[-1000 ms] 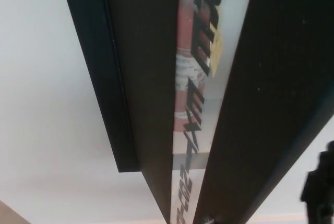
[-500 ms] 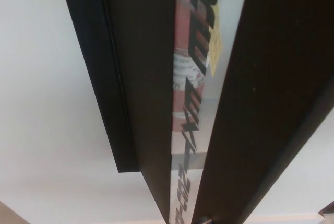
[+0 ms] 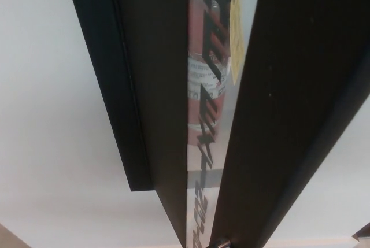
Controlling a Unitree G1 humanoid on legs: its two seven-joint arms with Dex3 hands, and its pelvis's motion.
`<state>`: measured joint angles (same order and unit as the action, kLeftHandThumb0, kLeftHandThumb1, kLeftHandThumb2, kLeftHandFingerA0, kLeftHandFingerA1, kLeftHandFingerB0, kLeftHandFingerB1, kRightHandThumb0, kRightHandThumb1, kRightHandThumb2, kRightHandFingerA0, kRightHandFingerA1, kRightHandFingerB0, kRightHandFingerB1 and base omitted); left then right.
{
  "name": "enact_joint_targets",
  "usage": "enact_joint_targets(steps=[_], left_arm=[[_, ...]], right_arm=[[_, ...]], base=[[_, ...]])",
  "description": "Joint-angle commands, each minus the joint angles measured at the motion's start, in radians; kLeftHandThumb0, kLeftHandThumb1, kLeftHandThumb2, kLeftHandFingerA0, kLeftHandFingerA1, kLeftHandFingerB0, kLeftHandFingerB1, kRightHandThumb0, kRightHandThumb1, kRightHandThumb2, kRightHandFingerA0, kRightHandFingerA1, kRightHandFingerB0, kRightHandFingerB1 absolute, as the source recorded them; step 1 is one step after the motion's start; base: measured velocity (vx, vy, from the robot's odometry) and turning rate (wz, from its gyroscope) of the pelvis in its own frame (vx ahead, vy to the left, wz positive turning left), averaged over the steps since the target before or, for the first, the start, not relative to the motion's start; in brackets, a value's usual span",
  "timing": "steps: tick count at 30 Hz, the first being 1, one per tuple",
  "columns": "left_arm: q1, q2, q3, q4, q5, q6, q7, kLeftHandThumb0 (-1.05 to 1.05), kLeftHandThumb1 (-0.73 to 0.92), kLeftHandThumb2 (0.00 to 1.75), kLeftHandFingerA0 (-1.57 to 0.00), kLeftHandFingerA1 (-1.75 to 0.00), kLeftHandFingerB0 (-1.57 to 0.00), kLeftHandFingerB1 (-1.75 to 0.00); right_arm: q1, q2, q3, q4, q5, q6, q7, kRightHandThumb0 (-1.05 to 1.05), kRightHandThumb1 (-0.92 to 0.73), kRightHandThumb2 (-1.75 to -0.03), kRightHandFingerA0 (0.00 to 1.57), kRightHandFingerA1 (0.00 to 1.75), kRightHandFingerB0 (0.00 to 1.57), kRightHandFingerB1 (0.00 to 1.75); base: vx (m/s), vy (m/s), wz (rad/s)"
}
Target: The robot walks towards the fire extinguisher and use its right hand to push the door to the left and open it
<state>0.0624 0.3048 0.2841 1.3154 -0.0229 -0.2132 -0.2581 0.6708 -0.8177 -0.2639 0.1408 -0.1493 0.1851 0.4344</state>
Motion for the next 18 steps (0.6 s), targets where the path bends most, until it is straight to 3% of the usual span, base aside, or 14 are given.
enact_joint_targets(steps=[1,3,18], left_arm=[[0.020,0.035,0.013,0.006,-0.017,0.012,-0.009,-0.66,0.51,0.54,-0.33,-1.17,-0.26,-0.92],[0.025,0.034,0.010,0.007,-0.014,0.015,-0.007,-0.66,0.53,0.52,-0.39,-1.14,-0.28,-0.89],[0.032,0.027,0.012,0.005,-0.016,0.013,-0.006,-0.71,0.52,0.53,-0.38,-1.17,-0.28,-0.90]], right_arm=[[-0.022,0.113,0.021,0.185,-0.131,-0.326,-0.356,-0.55,-0.65,-0.60,0.51,0.54,0.43,0.39],[-0.027,0.132,0.039,0.198,-0.146,-0.362,-0.388,-0.57,-0.65,-0.60,0.51,0.54,0.42,0.38],[-0.015,0.141,0.092,0.226,-0.173,-0.449,-0.399,-0.56,-0.65,-0.60,0.46,0.50,0.40,0.36]], base=[[0.00,0.000,0.00],[0.00,0.000,0.00],[0.00,0.000,0.00]])
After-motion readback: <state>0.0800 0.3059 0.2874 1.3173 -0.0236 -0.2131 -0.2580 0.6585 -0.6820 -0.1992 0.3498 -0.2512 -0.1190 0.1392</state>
